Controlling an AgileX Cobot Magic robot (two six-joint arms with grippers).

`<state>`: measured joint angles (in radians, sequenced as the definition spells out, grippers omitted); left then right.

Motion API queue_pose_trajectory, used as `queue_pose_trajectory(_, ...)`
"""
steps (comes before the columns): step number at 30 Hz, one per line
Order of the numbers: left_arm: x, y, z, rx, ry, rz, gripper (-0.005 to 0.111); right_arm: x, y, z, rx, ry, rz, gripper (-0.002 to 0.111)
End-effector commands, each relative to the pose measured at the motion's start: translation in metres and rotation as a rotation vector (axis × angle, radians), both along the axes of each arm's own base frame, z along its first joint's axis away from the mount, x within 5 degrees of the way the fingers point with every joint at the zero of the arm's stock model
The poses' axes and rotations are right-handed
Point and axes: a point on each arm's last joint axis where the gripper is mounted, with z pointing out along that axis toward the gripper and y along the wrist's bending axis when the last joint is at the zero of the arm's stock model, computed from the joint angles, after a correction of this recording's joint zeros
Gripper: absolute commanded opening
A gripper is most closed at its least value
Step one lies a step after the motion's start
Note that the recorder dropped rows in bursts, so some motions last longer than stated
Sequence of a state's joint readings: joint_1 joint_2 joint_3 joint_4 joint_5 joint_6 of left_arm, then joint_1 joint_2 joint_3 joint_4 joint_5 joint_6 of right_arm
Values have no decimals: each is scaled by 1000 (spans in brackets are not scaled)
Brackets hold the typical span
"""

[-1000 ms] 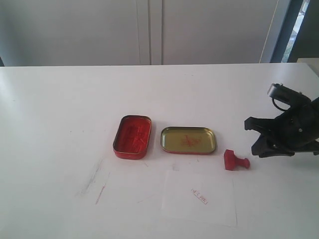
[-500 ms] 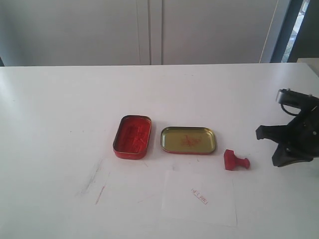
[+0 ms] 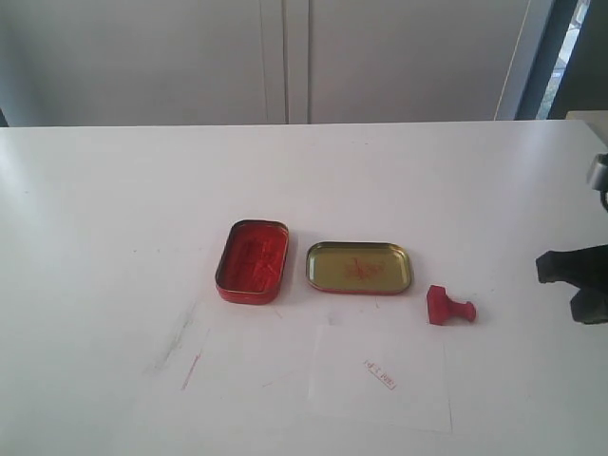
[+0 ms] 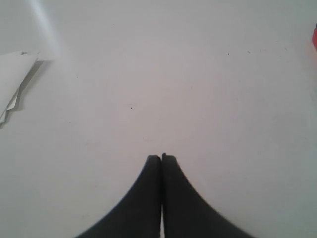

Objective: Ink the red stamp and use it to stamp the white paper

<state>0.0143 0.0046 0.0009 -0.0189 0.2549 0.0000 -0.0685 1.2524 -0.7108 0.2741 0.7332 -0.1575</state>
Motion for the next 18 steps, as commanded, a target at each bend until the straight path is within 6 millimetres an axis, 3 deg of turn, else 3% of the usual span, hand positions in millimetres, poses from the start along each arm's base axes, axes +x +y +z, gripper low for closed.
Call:
queue_pose_trajectory(1,0,0,1,-3,-6,-4,0,-23,-1,21,-29,-119,1,0)
queue_pose_trajectory(8,0,0,1,-3,-6,-4,0,-66,-4,55,-140,-381,15,0)
queue_pose_trajectory(18,0,0,1,-3,-6,-4,0,-85,-2,73,-146,-506,5,0)
